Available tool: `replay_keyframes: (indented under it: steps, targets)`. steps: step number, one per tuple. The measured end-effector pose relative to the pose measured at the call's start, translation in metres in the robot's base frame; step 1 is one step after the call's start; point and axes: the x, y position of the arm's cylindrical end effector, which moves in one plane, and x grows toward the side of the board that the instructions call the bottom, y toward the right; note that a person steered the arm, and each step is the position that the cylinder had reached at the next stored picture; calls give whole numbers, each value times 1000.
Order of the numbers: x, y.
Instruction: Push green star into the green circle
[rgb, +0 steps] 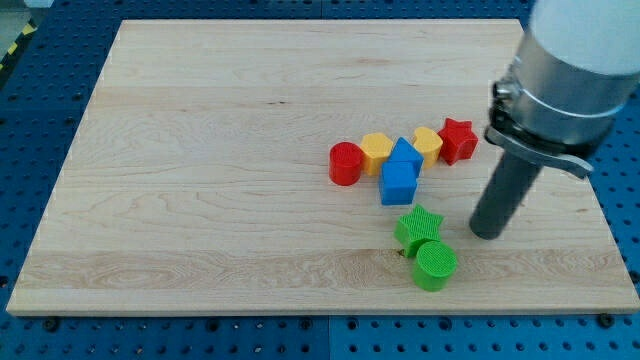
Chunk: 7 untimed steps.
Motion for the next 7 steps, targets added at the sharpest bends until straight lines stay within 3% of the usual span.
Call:
replay_keyframes:
  steps: [2,5,7]
  targets:
    - [2,-35]
    - [27,-42]
    - [-6,-36]
